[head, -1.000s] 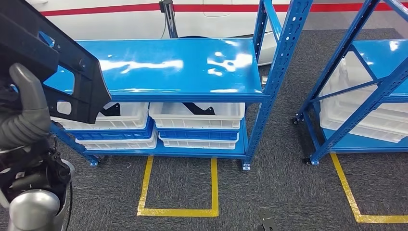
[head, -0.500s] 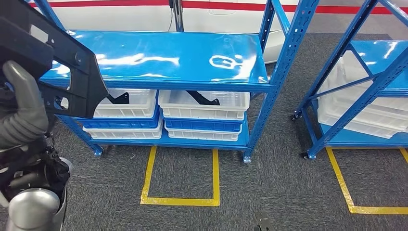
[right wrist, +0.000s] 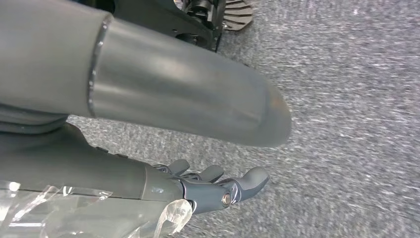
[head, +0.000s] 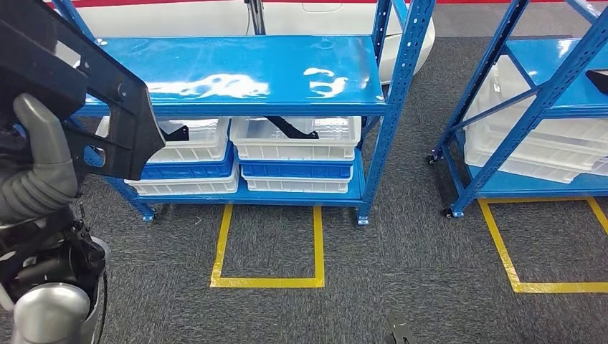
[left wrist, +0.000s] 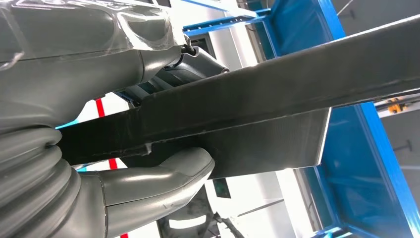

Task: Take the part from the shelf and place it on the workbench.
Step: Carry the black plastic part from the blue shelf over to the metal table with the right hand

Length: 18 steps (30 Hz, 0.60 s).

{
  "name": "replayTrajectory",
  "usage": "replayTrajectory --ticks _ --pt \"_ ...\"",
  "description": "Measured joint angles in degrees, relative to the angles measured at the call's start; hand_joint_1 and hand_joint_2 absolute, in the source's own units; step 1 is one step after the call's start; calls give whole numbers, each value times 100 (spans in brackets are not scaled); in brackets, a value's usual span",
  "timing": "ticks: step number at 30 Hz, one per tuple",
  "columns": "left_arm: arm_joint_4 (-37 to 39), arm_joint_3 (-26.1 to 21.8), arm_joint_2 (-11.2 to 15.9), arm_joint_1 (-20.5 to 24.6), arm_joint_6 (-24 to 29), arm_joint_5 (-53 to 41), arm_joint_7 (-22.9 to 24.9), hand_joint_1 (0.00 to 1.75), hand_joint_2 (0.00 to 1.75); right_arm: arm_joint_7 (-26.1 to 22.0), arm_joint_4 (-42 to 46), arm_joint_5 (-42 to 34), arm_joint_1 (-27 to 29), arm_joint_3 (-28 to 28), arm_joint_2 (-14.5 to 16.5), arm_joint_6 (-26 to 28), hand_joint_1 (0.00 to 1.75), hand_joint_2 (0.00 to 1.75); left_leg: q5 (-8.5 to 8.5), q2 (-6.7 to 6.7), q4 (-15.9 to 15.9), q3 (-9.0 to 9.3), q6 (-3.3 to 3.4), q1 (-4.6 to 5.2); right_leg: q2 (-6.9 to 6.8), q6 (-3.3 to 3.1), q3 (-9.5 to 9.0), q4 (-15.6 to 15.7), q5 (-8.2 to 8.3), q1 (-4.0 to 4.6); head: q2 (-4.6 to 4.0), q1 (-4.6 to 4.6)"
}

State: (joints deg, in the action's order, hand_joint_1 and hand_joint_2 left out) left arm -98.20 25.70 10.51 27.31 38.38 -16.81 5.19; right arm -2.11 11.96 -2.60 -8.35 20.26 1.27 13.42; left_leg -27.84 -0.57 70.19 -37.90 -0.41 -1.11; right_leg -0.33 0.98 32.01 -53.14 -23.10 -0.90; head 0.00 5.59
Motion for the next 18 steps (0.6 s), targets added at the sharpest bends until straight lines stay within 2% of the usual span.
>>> replayTrajectory --ticks 1,2,3,4,5,7,8,9,11,12,13,14,15,16,18 --pt "0 0 0 2 -5 -12 5 175 175 -2 0 -1 1 0 -1 0 0 0 161 0 -356 267 -22 -21 3 29 66 -21 39 -11 0 0" --pt "0 1 0 7 -13 -30 14 175 175 -2 0 -3 3 0 -2 1 0 0 233 8 -798 567 -37 -26 7 64 126 -46 72 -13 0 1" --pt "0 0 0 12 -20 -49 23 175 175 -3 0 -5 2 0 -3 2 0 0 235 23 -1202 821 -24 -26 11 102 172 -68 107 -10 0 -1" --pt "0 -1 0 15 -25 -64 31 175 175 -7 0 -10 0 0 -3 3 0 0 193 37 -1490 986 -4 -17 16 139 208 -84 145 -2 0 -3" --pt "0 0 0 14 -28 -73 36 175 175 -10 0 -16 3 0 -4 4 0 0 144 52 -1623 1043 31 4 20 174 236 -86 187 6 0 -5" --pt "0 4 -1 2 -37 -78 41 175 175 -15 0 -30 16 0 -4 5 0 0 182 52 -1643 973 133 13 26 241 296 -104 213 -9 0 -10" --pt "0 9 -2 -2 -45 -78 42 175 175 -16 0 -35 25 0 -4 5 0 0 227 48 -1638 925 195 15 27 265 348 -194 105 -19 0 -14" --pt "0 13 -3 -4 -56 -79 44 175 175 -16 0 -38 33 0 -4 7 0 0 278 44 -1642 873 262 14 27 282 434 -415 -110 -26 0 -17" --pt "0 18 -4 -9 -74 -79 45 175 175 -18 0 -40 43 1 -4 8 0 0 370 41 -1639 775 348 37 28 292 669 -1179 -685 -20 0 -26" --pt "0 21 -4 -19 -80 -79 45 175 175 -18 0 -41 48 2 -4 9 0 0 414 41 -1636 723 371 59 28 291 777 -1599 -888 -15 0 -27" --pt "0 25 -4 -31 -84 -79 45 175 175 -19 0 -42 50 2 -4 9 0 0 457 41 -1632 672 384 84 28 281 819 -1880 -953 -9 0 -28" --pt "0 30 -4 -42 -86 -79 45 175 175 -19 0 -42 50 2 -4 9 0 0 497 42 -1628 620 393 111 28 258 772 -1976 -898 -1 0 -28" --pt "0 34 -4 -49 -88 -79 45 175 175 -19 0 -42 49 2 -4 9 0 0 535 45 -1623 573 400 137 29 220 621 -1846 -753 17 0 -29" --pt "0 39 -4 -51 -89 -79 46 175 175 -20 0 -42 47 2 -5 9 0 0 569 48 -1618 535 403 157 33 163 376 -1522 -586 43 0 -29" --pt "0 45 -4 -50 -87 -81 46 175 175 -21 0 -42 39 1 -23 16 0 0 630 49 -1607 483 389 189 33 42 -223 -631 -436 108 0 -28"
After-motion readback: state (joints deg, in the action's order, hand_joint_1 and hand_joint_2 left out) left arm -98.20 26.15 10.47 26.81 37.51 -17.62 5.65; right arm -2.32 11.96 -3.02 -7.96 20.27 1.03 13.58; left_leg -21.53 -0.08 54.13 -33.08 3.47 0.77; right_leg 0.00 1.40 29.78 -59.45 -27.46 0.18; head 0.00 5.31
